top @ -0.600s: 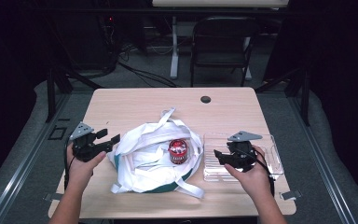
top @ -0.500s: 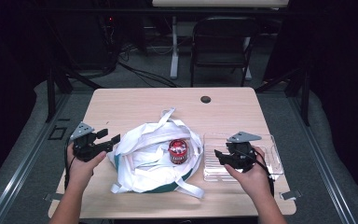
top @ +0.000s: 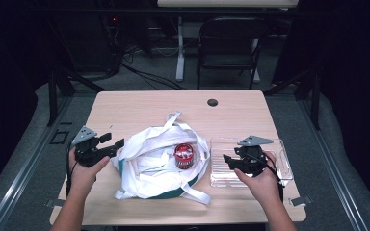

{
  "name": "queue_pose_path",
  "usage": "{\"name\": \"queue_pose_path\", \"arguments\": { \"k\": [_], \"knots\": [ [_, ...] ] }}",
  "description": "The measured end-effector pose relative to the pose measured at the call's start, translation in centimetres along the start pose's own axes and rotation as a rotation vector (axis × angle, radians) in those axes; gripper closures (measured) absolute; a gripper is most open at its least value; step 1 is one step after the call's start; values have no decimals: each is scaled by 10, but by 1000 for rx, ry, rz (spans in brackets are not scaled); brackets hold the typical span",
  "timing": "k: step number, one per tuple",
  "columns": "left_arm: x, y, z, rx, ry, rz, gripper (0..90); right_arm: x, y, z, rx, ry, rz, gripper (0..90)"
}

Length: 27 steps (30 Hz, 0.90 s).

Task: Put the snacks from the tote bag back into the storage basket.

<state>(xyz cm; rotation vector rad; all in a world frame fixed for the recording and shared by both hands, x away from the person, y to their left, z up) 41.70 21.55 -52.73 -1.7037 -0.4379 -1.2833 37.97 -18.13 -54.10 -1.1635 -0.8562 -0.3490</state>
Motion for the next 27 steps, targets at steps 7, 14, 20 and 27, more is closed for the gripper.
{"name": "queue_pose_path", "arguments": {
  "k": [7,14,20,27],
  "knots": [
    [0,1,1,1,-1,-1,368,2,-2,-3,17,13,-4,502],
    [-1,1,0,-1,1,5,368,1,-2,10,32,-18,-5,552],
    [-1,1,1,1,-1,2,368,2,-5,21,57,-45,8,573],
    [-1,1,1,2,0,2,368,7,-8,29,60,-62,-15,559]
  ]
}}
Point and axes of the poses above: each handheld gripper's, and its own axes: y roughly forward along the jaws, x roughly out of its top, z roughly to its left, the point moved 9 cm from there along y, roughly forward along the jaws, and after that the axes turned 8 degrees about y, right-handed, at the moved point
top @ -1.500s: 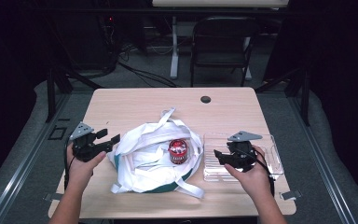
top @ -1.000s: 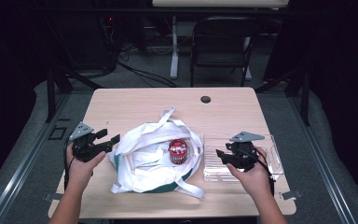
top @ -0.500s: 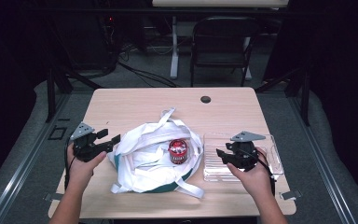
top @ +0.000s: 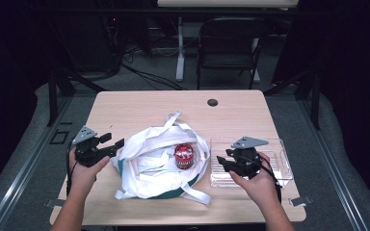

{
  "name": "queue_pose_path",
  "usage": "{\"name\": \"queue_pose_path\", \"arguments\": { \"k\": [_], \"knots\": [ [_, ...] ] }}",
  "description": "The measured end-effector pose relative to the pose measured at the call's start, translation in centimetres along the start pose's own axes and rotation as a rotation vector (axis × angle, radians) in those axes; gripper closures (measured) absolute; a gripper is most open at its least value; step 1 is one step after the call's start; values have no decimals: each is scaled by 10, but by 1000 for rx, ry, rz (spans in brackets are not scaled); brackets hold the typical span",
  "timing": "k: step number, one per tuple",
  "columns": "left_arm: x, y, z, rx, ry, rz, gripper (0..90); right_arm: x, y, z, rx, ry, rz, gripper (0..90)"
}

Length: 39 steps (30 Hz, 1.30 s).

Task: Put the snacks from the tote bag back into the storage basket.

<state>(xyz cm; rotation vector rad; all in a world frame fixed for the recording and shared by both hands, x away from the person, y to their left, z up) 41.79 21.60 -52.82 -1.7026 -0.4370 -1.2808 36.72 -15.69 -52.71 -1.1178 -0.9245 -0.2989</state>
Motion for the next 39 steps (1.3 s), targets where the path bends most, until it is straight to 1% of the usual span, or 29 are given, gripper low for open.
{"name": "queue_pose_path", "arguments": {
  "k": [1,2,3,5,7,12,13,15,20,21,25,28,32,39],
  "knots": [
    [0,0,0,-1,-1,-2,368,1,-1,0,-7,-9,-1,559],
    [0,0,0,0,-2,-2,368,1,-1,2,2,-3,-5,562],
    [0,0,0,0,-2,-1,368,2,-2,5,15,-6,5,569],
    [1,-1,1,1,-3,-3,368,3,-2,6,14,-6,-4,572],
    [1,-1,1,2,-2,-5,368,5,-1,8,12,-20,-8,581],
    [1,-2,1,4,-1,-6,368,6,1,16,23,-42,3,600],
    [1,-2,1,5,-1,-6,367,6,3,19,19,-52,15,600],
    [2,-3,1,7,-3,-6,367,7,3,20,20,-62,20,604],
    [2,-4,2,8,-2,-9,368,15,6,26,31,-60,23,613],
    [2,-4,2,8,-1,-10,367,16,7,27,31,-52,20,613],
    [2,-3,1,9,-4,-13,367,20,12,28,36,-54,37,613],
    [2,-4,1,7,-3,-10,367,23,16,29,37,-61,45,604],
    [2,-4,2,7,-2,-8,367,30,17,31,46,-69,48,584],
    [3,-5,2,7,-2,-10,367,40,20,40,69,-93,59,519]
  ]
}}
Point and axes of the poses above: each handheld gripper's, and its own axes: y roughly forward along the jaws, x roughly out of its top, z roughly to its left, the point moved 9 cm from there along y, roughly forward along the jaws, and after that the axes turned 8 degrees about y, right-handed, at the moved point
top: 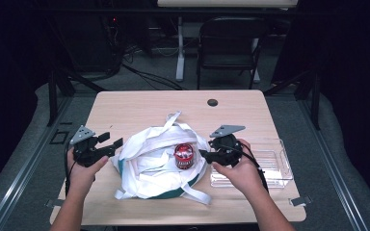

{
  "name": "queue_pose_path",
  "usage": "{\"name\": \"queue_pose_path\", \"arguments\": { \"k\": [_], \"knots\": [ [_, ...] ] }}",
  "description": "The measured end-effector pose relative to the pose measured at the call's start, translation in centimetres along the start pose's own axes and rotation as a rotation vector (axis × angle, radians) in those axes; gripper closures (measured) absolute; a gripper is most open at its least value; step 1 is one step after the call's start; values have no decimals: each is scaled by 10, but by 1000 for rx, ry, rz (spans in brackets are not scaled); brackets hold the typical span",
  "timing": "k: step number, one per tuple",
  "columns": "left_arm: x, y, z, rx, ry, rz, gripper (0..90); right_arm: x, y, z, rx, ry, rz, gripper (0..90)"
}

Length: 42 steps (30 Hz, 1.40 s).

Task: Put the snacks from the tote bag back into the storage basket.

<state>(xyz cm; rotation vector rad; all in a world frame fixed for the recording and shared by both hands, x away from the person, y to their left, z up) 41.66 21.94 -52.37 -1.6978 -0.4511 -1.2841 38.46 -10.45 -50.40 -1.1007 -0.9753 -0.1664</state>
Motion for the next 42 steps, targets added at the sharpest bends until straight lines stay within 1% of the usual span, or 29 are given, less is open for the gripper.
{"name": "queue_pose_path", "arguments": {
  "k": [3,6,10,13,16,20,24,27,28,29,31,34,36,38,42],
  "knots": [
    [0,0,0,0,-1,-1,367,4,3,2,8,-8,5,502],
    [0,0,0,0,-1,-2,367,6,5,5,12,-7,31,487],
    [0,0,0,0,0,-1,367,11,7,7,5,-23,28,466],
    [0,0,0,0,-2,-5,367,14,10,8,15,-25,38,465],
    [1,0,0,0,-4,-5,366,15,12,9,11,-36,42,460],
    [1,0,0,1,-4,-6,366,18,14,11,20,-36,60,460],
    [0,0,-1,-2,-2,-3,367,19,17,15,30,-45,74,460],
    [0,1,-1,-2,-1,-1,367,20,18,18,34,-49,77,462],
    [0,1,-1,-3,-1,-1,366,22,18,19,33,-44,69,467],
    [0,1,-1,-3,-1,-1,367,23,18,19,31,-49,64,467],
    [0,1,-1,-3,-1,0,367,25,18,21,31,-48,64,481],
    [0,1,-1,-2,-1,-1,367,29,20,24,33,-63,65,481],
    [0,1,-1,-2,-1,-1,367,29,21,25,18,-73,84,481],
    [0,1,-1,-2,-1,-2,367,30,23,26,15,-77,105,481],
    [0,0,0,-2,0,-1,367,32,29,28,13,-80,119,475]
  ]
}}
Point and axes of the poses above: each handheld gripper's, and its own axes: y roughly forward along the jaws, x roughly out of its top, z roughly to its left, the point moved 9 cm from there along y, roughly forward along the jaws, and after that the axes turned 8 degrees about y, right-handed, at the moved point
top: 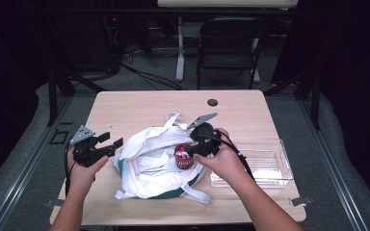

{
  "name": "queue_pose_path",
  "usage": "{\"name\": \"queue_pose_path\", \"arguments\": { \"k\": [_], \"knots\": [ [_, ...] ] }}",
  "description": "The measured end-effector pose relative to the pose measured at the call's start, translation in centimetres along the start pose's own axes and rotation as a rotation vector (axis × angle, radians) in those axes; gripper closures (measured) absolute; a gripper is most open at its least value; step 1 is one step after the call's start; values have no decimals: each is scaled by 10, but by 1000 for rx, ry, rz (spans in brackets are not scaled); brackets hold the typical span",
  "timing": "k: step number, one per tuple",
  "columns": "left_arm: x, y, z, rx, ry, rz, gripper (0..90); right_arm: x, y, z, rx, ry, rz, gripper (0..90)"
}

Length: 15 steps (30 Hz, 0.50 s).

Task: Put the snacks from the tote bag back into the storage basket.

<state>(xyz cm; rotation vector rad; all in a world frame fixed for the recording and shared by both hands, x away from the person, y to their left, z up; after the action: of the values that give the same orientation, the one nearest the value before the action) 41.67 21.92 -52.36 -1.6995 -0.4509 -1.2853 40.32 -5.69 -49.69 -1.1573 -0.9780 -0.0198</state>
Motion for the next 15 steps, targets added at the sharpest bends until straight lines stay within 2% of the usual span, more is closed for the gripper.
{"name": "queue_pose_path", "arguments": {
  "k": [6,15],
  "knots": [
    [0,0,0,1,-1,-3,367,4,9,4,7,-2,17,421],
    [1,-1,1,4,0,-7,367,3,24,11,48,14,89,372]
  ]
}}
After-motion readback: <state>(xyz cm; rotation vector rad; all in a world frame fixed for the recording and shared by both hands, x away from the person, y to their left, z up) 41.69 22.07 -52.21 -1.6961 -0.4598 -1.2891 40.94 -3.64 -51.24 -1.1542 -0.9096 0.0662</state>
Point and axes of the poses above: each handheld gripper's, and its own axes: y roughly forward along the jaws, x roughly out of its top, z roughly to its left, the point moved 9 cm from there along y, roughly forward along the jaws, and after that the axes turned 8 degrees about y, right-handed, at the moved point
